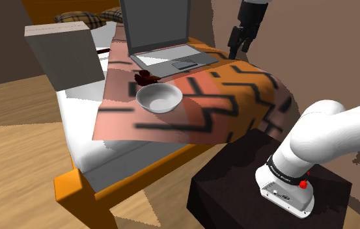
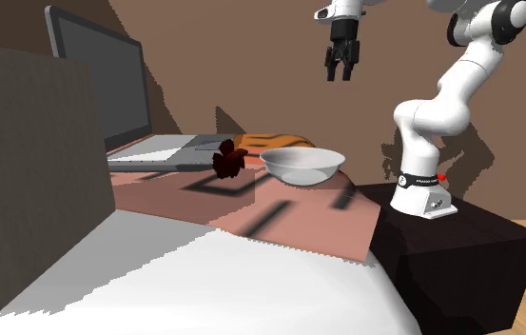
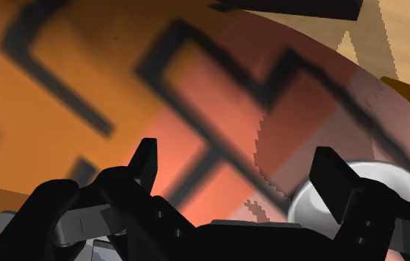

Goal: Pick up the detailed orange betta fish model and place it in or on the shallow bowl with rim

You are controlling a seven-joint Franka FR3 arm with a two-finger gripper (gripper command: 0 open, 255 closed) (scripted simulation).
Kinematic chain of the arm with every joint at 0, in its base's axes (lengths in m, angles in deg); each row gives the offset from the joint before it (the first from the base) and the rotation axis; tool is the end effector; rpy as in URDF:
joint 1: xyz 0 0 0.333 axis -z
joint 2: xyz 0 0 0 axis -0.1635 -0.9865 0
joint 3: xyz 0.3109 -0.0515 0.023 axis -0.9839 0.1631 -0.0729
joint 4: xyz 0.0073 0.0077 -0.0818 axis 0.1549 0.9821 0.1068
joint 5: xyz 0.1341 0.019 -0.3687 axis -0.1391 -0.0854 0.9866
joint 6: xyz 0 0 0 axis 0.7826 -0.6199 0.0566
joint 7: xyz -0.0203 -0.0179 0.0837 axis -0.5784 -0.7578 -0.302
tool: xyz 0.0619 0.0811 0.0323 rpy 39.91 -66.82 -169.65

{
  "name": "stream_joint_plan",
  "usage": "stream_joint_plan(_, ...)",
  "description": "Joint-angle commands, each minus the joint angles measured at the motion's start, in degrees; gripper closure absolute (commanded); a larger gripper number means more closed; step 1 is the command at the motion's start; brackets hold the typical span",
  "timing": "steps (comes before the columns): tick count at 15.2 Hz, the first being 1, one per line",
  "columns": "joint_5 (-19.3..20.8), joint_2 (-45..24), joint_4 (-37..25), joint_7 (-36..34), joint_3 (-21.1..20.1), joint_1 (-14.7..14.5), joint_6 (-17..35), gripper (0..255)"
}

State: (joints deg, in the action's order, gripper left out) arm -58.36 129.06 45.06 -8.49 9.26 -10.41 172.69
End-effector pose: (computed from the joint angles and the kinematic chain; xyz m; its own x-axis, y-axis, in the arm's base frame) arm 0.3185 -0.0223 0.6062 0.9983 0.0382 0.0434 0.0375 -0.9992 0.0151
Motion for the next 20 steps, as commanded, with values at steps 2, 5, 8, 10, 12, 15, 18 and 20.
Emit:
stream_joint_plan(2,0.1,-2.0,-0.5,1.1,0.2,-0.5,1.5,0)
stream_joint_plan(5,0.3,-8.0,-2.5,4.2,0.7,-2.0,5.6,0)
stream_joint_plan(8,0.2,-14.1,-5.0,7.3,1.0,-3.4,9.3,0)
stream_joint_plan(10,0.1,-18.2,-7.0,9.4,1.1,-4.2,11.4,0)
stream_joint_plan(12,0.0,-22.3,-9.3,11.4,1.2,-5.1,13.3,0)
stream_joint_plan(15,-0.4,-28.4,-13.1,14.5,1.0,-6.2,15.7,0)
stream_joint_plan(18,-0.7,-34.5,-17.4,17.4,0.7,-7.3,17.6,0)
stream_joint_plan(20,-0.9,-38.6,-20.5,19.3,0.3,-7.9,18.6,0)
